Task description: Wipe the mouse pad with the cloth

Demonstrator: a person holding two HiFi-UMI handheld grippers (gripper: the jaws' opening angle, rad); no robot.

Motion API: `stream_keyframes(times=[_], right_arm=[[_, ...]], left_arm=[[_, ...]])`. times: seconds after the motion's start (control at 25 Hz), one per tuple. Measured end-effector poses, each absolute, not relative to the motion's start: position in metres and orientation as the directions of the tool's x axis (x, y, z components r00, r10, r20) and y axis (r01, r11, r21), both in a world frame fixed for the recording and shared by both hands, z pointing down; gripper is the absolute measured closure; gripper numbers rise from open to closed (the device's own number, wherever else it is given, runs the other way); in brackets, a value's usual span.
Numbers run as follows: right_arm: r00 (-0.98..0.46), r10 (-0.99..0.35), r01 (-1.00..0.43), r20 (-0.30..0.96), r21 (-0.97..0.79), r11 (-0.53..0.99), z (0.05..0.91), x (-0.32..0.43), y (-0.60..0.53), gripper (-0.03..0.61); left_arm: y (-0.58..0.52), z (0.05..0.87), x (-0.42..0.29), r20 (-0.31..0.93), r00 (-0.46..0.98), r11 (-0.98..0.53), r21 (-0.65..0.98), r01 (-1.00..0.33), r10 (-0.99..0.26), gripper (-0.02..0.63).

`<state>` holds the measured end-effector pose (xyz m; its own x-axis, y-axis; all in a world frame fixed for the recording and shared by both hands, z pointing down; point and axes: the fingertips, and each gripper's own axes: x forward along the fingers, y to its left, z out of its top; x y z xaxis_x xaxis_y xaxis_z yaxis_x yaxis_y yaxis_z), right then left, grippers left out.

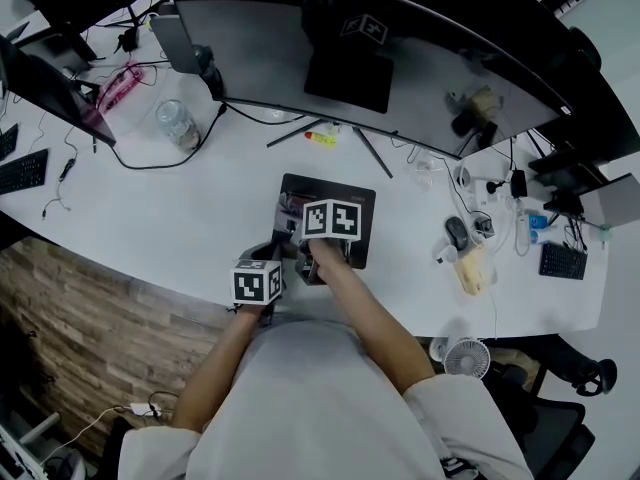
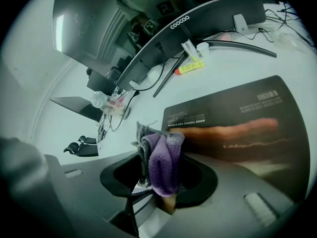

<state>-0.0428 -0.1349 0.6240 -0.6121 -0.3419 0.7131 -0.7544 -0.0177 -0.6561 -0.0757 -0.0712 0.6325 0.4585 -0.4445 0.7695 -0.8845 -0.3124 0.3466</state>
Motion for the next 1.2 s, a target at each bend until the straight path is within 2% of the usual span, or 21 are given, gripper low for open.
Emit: stream_keyframes(times=[1.2], right_arm=[[-0.581, -0.349, -0.769, 0.735, -0.637, -0.059, 0.626, -0.013, -0.126, 0.390]], left_arm=[[-0.071, 0.632, -0.076, 0.768, 0.463, -0.313, 0.351, -0.882, -0.442, 0.614]])
